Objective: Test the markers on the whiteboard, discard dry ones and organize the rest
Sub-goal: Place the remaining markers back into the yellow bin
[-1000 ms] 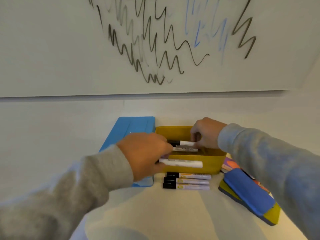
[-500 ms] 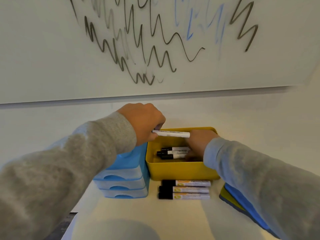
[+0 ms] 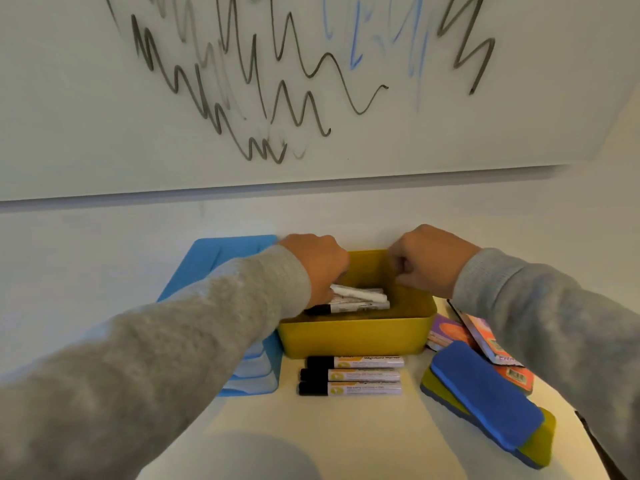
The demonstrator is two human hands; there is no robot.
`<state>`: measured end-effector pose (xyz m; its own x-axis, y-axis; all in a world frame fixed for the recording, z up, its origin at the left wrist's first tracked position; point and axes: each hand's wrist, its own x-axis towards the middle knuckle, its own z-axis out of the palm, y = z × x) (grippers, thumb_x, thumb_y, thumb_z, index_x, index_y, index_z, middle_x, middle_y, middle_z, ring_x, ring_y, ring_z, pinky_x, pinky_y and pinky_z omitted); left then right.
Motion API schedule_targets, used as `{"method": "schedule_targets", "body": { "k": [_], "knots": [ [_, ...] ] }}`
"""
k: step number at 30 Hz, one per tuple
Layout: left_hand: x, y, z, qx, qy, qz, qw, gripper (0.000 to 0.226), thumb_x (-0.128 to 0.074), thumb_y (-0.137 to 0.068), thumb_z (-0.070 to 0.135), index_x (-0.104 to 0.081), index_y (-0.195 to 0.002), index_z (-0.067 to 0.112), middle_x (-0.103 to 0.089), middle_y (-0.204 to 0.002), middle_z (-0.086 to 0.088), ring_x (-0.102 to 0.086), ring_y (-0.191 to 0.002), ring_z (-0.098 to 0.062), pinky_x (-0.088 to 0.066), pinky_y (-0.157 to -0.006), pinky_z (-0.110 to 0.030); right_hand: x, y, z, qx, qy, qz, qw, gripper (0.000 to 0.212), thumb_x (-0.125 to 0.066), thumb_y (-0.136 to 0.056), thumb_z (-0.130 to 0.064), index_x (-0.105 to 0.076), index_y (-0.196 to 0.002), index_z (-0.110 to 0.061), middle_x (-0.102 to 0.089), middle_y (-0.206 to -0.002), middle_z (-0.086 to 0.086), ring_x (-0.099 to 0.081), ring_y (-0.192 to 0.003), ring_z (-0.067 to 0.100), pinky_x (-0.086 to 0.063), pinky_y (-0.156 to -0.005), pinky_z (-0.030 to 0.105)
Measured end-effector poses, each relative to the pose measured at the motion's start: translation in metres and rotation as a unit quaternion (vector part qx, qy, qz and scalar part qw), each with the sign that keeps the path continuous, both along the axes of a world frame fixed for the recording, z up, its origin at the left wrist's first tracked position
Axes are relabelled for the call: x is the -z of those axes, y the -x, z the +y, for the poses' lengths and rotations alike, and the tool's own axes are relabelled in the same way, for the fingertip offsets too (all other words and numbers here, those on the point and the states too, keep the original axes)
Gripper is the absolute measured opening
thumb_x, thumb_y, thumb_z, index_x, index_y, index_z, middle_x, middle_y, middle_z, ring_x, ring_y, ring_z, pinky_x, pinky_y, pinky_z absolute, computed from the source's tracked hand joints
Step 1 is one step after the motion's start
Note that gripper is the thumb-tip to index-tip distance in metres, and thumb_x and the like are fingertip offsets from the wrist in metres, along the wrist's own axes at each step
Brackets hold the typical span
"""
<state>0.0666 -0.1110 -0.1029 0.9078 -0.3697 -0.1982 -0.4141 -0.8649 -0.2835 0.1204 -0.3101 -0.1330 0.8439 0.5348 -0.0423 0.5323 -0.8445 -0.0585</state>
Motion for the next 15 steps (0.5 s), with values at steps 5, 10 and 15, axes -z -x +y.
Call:
{"method": "schedule_targets", "body": {
  "k": [5,10,15],
  "knots": [
    [0.031,-0.017,-0.016,-0.012,-0.007,0.101,0.995,0.013,-0.063,-0.095,0.022,-0.066,-0.103,0.013,-0.065,-0.102,-0.007,-0.059,-0.081,-0.022,-0.051,-0.071,-0.031,0.009,0.0,-0.003,-0.013,-0.023,0.001,1.0,0.011,-0.067,-0.09,-0.023,-0.062,-0.081,-0.027,-0.057,-0.081,-0.007,-0.059,-0.078,0.015,-0.046,-0.069,0.025],
    [0.052,-0.035,-0.02,-0.018,-0.05,0.097,0.994,0.025,-0.073,-0.089,0.022,-0.065,-0.112,0.014,-0.048,-0.076,0.002,-0.047,-0.062,-0.013,-0.05,-0.067,-0.031,0.013,0.001,-0.003,-0.032,-0.031,0.002,0.999,0.004,-0.07,-0.088,-0.022,-0.068,-0.088,-0.025,-0.052,-0.077,-0.014,-0.058,-0.078,0.012,-0.045,-0.068,0.025],
    [0.055,-0.037,-0.02,-0.023,-0.049,0.098,0.994,0.025,-0.073,-0.09,0.025,-0.064,-0.111,0.014,-0.047,-0.074,0.003,-0.046,-0.06,-0.012,-0.049,-0.065,-0.03,0.012,0.002,-0.004,-0.037,-0.038,0.002,0.999,0.005,-0.071,-0.087,-0.022,-0.069,-0.09,-0.025,-0.05,-0.076,-0.016,-0.057,-0.079,0.012,-0.048,-0.069,0.026]
  ]
}}
